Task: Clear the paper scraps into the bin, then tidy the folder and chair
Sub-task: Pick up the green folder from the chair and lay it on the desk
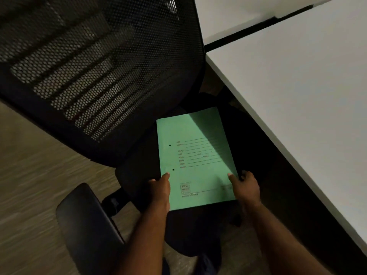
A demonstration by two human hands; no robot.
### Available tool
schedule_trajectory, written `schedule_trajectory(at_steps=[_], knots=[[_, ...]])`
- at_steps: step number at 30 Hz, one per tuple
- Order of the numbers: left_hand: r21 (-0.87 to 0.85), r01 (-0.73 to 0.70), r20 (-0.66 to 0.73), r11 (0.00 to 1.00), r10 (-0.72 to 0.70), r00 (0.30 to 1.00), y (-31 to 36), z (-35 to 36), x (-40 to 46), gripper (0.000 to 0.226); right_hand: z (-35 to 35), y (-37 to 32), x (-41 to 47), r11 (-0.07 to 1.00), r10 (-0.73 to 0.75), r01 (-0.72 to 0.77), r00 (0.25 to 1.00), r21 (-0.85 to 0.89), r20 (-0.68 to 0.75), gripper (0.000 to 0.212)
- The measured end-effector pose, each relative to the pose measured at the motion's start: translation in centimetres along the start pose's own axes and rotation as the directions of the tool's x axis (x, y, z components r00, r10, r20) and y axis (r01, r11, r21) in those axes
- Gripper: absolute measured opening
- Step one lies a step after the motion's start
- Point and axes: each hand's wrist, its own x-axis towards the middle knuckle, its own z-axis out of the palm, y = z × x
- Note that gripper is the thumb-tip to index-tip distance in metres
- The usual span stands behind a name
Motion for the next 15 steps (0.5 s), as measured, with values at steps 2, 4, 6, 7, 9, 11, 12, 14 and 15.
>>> schedule_trajectory(at_steps=[2, 4, 6, 7, 9, 11, 12, 14, 15], knots=[[0.053, -0.016, -0.087, 0.998, 0.021, 0.996, -0.2, 0.5, 0.8, 0.034, 0.1, 0.4, 1.3, 0.999, 0.032, -0.03, 0.999, -0.043, 0.039, 0.055], [0.086, -0.016, -0.118, 0.996, 0.027, 0.993, -0.6, 0.8, 1.2, 0.028, 0.2, 0.8, 2.1, 0.997, 0.05, -0.045, 0.995, -0.063, 0.082, 0.046], [0.113, -0.02, -0.112, 0.993, 0.033, 0.993, -1.0, 1.1, 1.5, 0.025, 0.4, 1.0, 2.4, 0.998, 0.057, -0.052, 0.989, -0.045, 0.134, 0.045], [0.117, -0.025, -0.111, 0.993, 0.038, 0.993, -1.2, 1.2, 1.5, 0.024, 0.5, 1.0, 2.5, 0.998, 0.056, -0.05, 0.986, -0.039, 0.16, 0.044], [0.106, -0.028, -0.1, 0.994, 0.039, 0.994, -1.4, 1.2, 1.7, 0.024, 0.5, 1.1, 2.4, 0.998, 0.05, -0.042, 0.982, -0.048, 0.182, 0.042], [0.085, -0.021, -0.07, 0.996, 0.027, 0.997, -1.6, 1.1, 1.7, 0.024, 0.4, 1.1, 2.2, 0.997, 0.057, -0.048, 0.982, -0.054, 0.182, 0.036], [0.084, -0.02, -0.054, 0.996, 0.025, 0.998, -1.7, 1.0, 1.5, 0.024, 0.1, 1.2, 2.1, 0.997, 0.058, -0.049, 0.983, -0.054, 0.176, 0.033], [0.111, -0.053, -0.04, 0.992, 0.058, 0.998, -2.0, 0.7, 1.0, 0.026, -0.4, 1.2, 1.6, 0.999, 0.045, -0.04, 0.988, -0.036, 0.151, 0.028], [0.127, -0.082, -0.046, 0.988, 0.089, 0.995, -2.1, 0.5, 0.7, 0.027, -0.7, 1.1, 1.4, 0.999, 0.034, -0.032, 0.99, -0.018, 0.139, 0.025]])
